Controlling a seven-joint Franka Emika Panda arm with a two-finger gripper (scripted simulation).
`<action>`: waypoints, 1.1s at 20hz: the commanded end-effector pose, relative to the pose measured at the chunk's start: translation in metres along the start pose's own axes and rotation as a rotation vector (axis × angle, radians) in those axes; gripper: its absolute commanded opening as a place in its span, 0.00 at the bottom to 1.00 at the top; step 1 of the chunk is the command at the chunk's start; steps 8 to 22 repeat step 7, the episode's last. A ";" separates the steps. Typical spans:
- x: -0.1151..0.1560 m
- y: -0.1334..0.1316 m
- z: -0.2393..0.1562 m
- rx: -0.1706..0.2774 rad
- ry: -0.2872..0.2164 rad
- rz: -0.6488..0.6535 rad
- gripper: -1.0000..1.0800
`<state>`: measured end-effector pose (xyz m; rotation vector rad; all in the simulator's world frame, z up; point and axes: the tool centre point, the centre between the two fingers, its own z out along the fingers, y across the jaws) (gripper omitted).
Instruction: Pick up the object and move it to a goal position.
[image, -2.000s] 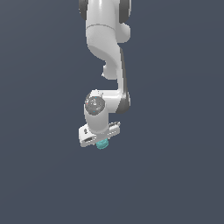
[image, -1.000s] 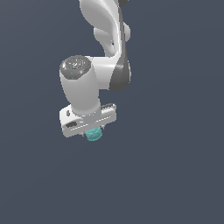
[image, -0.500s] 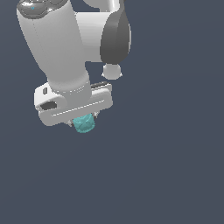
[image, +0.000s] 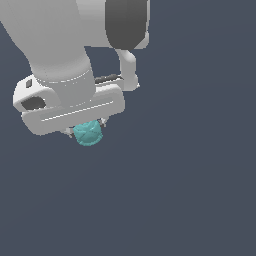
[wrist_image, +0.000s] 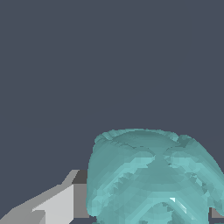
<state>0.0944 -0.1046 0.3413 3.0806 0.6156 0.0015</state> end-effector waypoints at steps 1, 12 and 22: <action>0.001 0.001 -0.006 0.000 -0.001 0.000 0.00; 0.002 0.003 -0.011 0.000 -0.001 0.000 0.00; 0.002 0.003 -0.011 0.000 -0.001 0.000 0.00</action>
